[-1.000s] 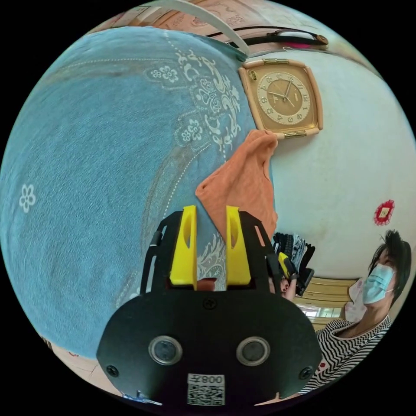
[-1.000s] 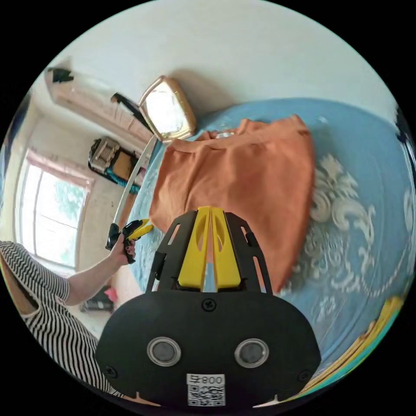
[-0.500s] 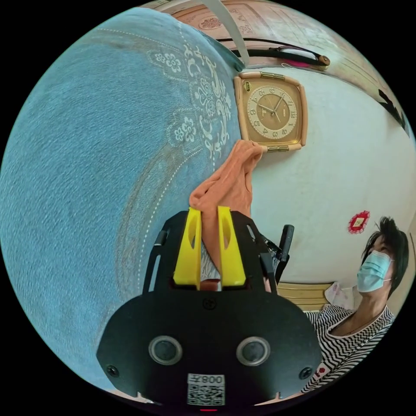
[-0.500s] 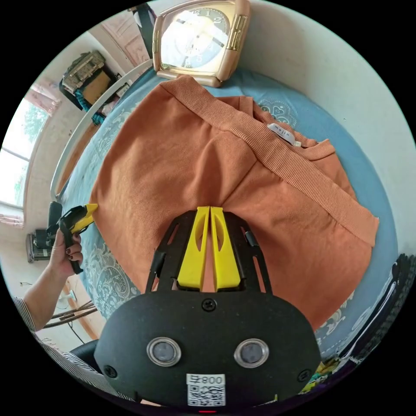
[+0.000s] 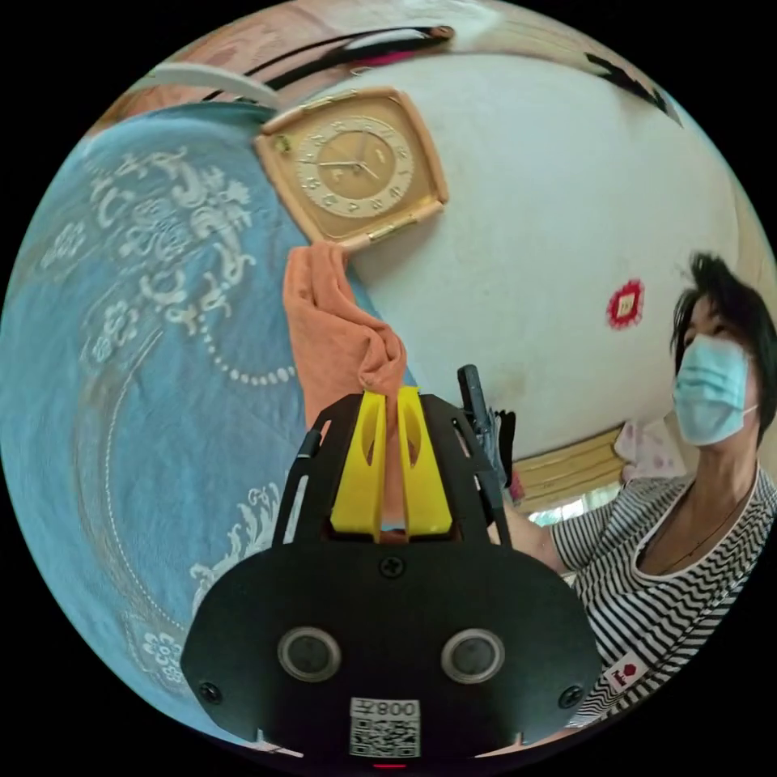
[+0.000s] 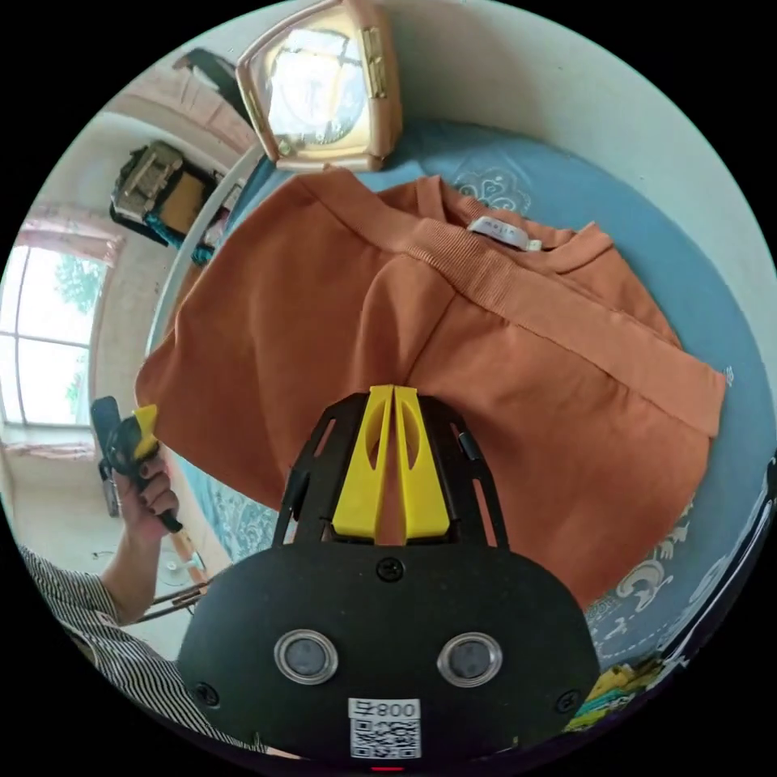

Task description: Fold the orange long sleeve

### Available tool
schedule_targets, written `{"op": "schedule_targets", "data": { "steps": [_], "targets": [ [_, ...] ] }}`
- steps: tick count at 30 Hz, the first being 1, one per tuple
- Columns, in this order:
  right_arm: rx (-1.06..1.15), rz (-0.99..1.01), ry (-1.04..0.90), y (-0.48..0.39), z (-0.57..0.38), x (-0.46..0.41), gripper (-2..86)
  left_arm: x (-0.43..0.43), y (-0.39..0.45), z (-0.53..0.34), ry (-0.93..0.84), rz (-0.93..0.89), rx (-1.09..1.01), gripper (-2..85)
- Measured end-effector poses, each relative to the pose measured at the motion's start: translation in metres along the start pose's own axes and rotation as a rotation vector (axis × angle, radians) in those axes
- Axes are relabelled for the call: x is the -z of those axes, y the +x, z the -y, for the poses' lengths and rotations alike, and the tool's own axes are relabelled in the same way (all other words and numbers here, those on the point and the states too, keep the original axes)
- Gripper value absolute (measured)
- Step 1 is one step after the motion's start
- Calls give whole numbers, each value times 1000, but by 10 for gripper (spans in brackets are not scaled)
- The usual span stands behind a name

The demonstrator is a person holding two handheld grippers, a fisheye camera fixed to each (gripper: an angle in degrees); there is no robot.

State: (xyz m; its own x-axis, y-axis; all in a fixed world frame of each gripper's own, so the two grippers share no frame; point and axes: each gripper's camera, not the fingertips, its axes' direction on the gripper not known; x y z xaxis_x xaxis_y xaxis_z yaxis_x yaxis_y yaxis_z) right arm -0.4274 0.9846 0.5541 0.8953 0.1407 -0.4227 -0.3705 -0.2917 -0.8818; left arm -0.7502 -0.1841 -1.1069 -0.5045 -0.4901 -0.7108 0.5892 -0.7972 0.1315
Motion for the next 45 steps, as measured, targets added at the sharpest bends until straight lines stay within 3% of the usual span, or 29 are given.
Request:
{"op": "schedule_targets", "data": {
  "steps": [5, 8, 13, 20, 26, 33, 40, 45],
  "targets": [
    [-38, 280, 215, 14, 14, 68, 54, -86, 11, -26, -148, 114, -209, 31],
    [33, 351, 194, 0, 43, 81, 96, -134, 6, -47, -206, 148, -278, 31],
    [151, 324, 59, -32, 89, 80, 132, -205, -9, -85, -282, 233, -362, 31],
    [172, 129, -73, -36, 97, 77, 141, -312, -32, -141, -360, 389, -518, 31],
    [236, 30, -111, -20, 77, 94, 82, -389, -59, -184, -404, 504, -628, 29],
    [234, 119, 88, 50, 2, 182, 25, -452, -75, -227, -430, 347, -760, 30],
    [32, 97, 170, 174, -111, 227, 8, -568, -116, -290, -625, 202, -853, 30],
    [-114, 132, 178, 247, -176, 217, 7, -645, -170, -328, -782, 217, -858, 29]
  ]
}}
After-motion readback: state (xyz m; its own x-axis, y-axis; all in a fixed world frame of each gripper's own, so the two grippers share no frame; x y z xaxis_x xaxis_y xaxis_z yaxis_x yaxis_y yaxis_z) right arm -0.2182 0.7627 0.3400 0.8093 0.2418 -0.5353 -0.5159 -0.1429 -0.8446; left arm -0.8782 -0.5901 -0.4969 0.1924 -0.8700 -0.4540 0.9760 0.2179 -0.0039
